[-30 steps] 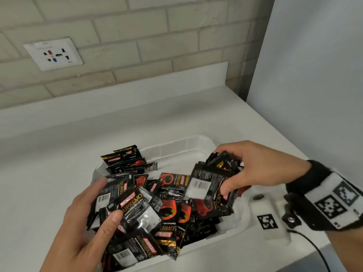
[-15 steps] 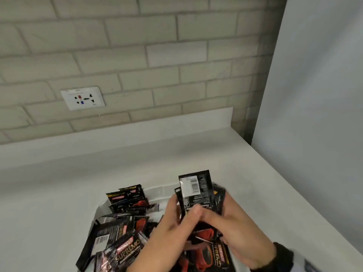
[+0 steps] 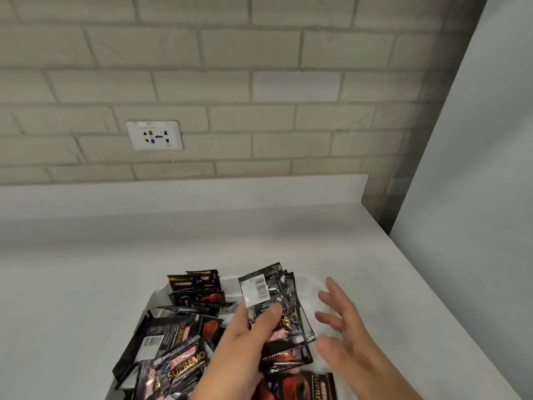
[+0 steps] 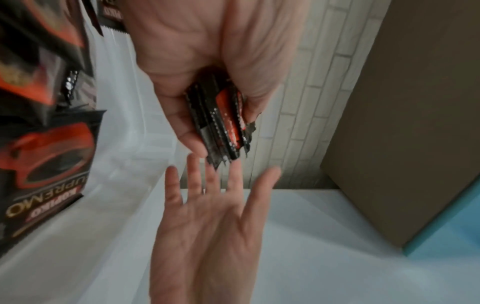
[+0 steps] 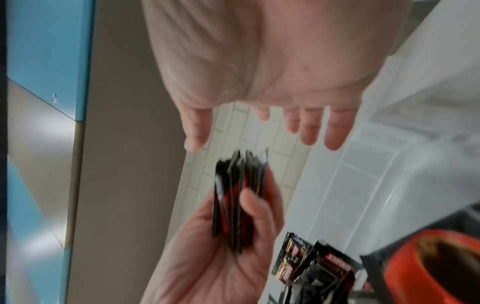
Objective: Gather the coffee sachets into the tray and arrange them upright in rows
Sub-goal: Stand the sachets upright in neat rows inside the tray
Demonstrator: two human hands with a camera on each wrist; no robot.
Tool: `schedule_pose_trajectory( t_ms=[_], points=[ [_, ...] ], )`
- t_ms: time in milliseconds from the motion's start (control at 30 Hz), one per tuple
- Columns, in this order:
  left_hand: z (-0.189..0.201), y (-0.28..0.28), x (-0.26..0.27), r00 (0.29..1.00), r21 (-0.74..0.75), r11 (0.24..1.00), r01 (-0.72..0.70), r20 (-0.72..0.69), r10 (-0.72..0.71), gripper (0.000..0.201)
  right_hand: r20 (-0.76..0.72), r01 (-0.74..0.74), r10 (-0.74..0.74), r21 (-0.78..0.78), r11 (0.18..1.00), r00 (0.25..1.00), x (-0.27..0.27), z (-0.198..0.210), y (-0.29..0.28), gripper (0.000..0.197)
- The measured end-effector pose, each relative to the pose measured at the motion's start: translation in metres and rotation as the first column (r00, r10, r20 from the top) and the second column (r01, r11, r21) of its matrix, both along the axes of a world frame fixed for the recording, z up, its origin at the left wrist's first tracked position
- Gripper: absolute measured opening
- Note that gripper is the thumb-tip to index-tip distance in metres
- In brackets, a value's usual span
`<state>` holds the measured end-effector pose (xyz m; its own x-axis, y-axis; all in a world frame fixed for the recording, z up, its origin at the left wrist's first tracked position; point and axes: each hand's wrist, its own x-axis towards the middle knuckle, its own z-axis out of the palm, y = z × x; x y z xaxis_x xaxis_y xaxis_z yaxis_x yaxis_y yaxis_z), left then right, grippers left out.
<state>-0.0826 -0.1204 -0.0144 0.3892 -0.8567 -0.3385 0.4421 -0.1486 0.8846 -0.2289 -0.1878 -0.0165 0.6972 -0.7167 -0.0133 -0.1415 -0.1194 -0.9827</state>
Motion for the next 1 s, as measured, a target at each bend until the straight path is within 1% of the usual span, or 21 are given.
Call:
schedule_pose_trajectory(
  t_ms=[67, 100, 167, 233, 267, 300, 367, 400, 433, 467, 567, 600, 633, 667, 733, 767, 833, 867, 933, 967, 1000],
  points=[
    [0.007, 0.003, 0.008, 0.978, -0.011, 0.998, -0.058, -0.199, 0.054, 0.044, 0.062, 0.049, -0.047, -0.03, 0.998, 0.997, -0.007, -0.001, -0.003, 0.109],
    [0.013, 0.005, 0.011, 0.956, -0.022, 0.996, -0.084, -0.283, 0.074, 0.041, 0.093, 0.071, -0.065, -0.062, 0.996, 0.994, -0.01, -0.002, -0.004, 0.104],
    [0.017, 0.008, 0.015, 0.898, -0.074, 0.987, -0.146, -0.429, 0.101, 0.041, 0.116, 0.09, -0.072, -0.159, 0.983, 0.991, -0.011, -0.004, -0.003, 0.088],
    [0.017, 0.011, 0.017, 0.852, -0.137, 0.973, -0.187, -0.516, 0.091, 0.043, 0.109, 0.082, -0.051, -0.306, 0.949, 0.993, -0.007, -0.005, 0.002, 0.083],
    [0.017, 0.011, 0.017, 0.843, -0.15, 0.97, -0.19, -0.531, 0.083, 0.041, 0.105, 0.083, -0.044, -0.404, 0.911, 0.994, -0.004, -0.004, 0.005, 0.081],
    [0.016, 0.011, 0.016, 0.84, -0.164, 0.968, -0.187, -0.538, 0.071, 0.038, 0.104, 0.093, -0.046, -0.514, 0.853, 0.994, -0.001, -0.003, 0.008, 0.08],
    [0.016, 0.01, 0.011, 0.835, -0.19, 0.967, -0.172, -0.549, 0.041, 0.031, 0.089, 0.108, -0.062, -0.713, 0.693, 0.994, 0.005, 0.001, 0.012, 0.075],
    [0.017, 0.01, 0.008, 0.835, -0.194, 0.967, -0.162, -0.55, 0.03, 0.029, 0.086, 0.11, -0.069, -0.773, 0.625, 0.994, 0.008, 0.003, 0.014, 0.075],
    [0.017, 0.009, 0.005, 0.837, -0.196, 0.969, -0.15, -0.547, 0.018, 0.028, 0.087, 0.104, -0.058, -0.794, 0.599, 0.995, 0.011, 0.005, 0.016, 0.075],
    [0.017, 0.008, 0.001, 0.841, -0.198, 0.972, -0.125, -0.541, -0.002, 0.028, 0.08, 0.08, -0.026, -0.791, 0.606, 0.996, 0.015, 0.005, 0.018, 0.077],
    [0.016, 0.006, -0.007, 0.884, -0.177, 0.984, -0.014, -0.463, -0.071, 0.033, -0.053, -0.114, 0.114, -0.762, 0.638, 0.992, 0.027, 0.001, 0.021, 0.08],
    [0.015, 0.006, -0.008, 0.896, -0.176, 0.984, 0.001, -0.437, -0.079, 0.036, -0.075, -0.156, 0.149, -0.73, 0.666, 0.986, 0.028, -0.001, 0.023, 0.079],
    [0.014, 0.006, -0.008, 0.9, -0.186, 0.983, 0.001, -0.427, -0.081, 0.039, -0.058, -0.167, 0.173, -0.678, 0.716, 0.983, 0.027, -0.003, 0.023, 0.078],
    [0.013, 0.006, -0.007, 0.901, -0.206, 0.979, -0.003, -0.425, -0.087, 0.042, -0.007, -0.153, 0.186, -0.601, 0.784, 0.983, 0.025, -0.004, 0.025, 0.077],
    [0.011, 0.008, -0.005, 0.912, -0.24, 0.971, 0.006, -0.398, -0.104, 0.049, 0.135, -0.099, 0.153, -0.344, 0.934, 0.979, 0.019, 0.002, 0.028, 0.074],
    [0.01, 0.009, -0.004, 0.918, -0.248, 0.969, 0.012, -0.381, -0.109, 0.054, 0.195, -0.046, 0.089, -0.215, 0.975, 0.977, 0.016, 0.005, 0.028, 0.074],
    [0.006, 0.008, -0.004, 0.925, -0.265, 0.964, 0.021, -0.36, -0.119, 0.057, 0.233, 0.087, -0.072, -0.052, 0.995, 0.97, 0.011, 0.005, 0.026, 0.075],
    [0.005, 0.008, -0.006, 0.929, -0.278, 0.96, 0.03, -0.346, -0.129, 0.058, 0.229, 0.104, -0.104, 0.013, 0.994, 0.968, 0.01, 0.004, 0.023, 0.077],
    [0.003, 0.006, -0.012, 0.949, -0.291, 0.955, 0.058, -0.281, -0.143, 0.062, 0.229, 0.048, -0.08, 0.141, 0.989, 0.97, 0.01, 0.004, 0.019, 0.077],
    [0.002, 0.005, -0.015, 0.966, -0.287, 0.955, 0.072, -0.218, -0.138, 0.063, 0.223, 0.016, -0.054, 0.171, 0.985, 0.973, 0.012, 0.003, 0.018, 0.074],
    [0.001, 0.004, -0.018, 0.981, -0.281, 0.956, 0.084, -0.147, -0.129, 0.063, 0.214, -0.005, -0.031, 0.167, 0.986, 0.976, 0.014, 0.003, 0.018, 0.066]
  ],
)
